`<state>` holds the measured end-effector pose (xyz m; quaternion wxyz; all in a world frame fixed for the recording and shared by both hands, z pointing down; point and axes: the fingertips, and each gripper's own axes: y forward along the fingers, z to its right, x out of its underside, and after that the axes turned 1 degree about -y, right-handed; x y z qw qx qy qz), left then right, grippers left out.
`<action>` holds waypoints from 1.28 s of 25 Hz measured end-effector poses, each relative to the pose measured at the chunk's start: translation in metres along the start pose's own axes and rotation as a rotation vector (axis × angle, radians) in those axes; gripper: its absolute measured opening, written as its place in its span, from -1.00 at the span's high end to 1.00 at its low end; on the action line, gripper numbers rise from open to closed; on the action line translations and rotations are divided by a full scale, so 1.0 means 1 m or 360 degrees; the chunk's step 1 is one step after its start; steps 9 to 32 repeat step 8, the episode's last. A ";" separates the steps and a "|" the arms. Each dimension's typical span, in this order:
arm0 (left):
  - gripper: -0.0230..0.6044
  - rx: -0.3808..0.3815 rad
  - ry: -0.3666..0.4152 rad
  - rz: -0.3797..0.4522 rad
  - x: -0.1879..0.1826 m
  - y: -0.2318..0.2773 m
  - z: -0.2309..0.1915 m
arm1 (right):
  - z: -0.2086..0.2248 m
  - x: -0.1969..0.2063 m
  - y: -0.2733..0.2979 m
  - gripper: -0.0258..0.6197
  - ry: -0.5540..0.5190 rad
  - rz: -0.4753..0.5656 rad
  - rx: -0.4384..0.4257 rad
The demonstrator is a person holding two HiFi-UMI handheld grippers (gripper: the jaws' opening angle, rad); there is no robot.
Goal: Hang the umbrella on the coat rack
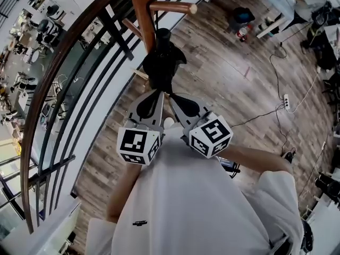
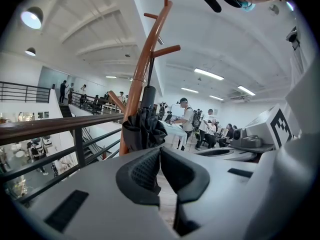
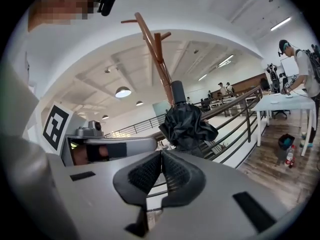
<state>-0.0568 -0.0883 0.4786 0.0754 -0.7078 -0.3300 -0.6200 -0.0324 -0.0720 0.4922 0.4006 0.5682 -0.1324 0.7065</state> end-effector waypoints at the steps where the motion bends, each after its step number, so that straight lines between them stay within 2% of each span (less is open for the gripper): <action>1: 0.84 0.0001 0.0001 -0.0003 0.001 0.000 0.001 | -0.002 0.001 0.000 0.81 -0.0002 -0.0005 -0.0005; 8: 0.84 -0.0028 0.0015 -0.0001 -0.001 -0.005 0.001 | -0.008 -0.003 -0.001 0.82 0.0035 0.0041 0.0000; 32: 0.84 -0.0028 0.0015 -0.0001 -0.001 -0.005 0.001 | -0.008 -0.003 -0.001 0.82 0.0035 0.0041 0.0000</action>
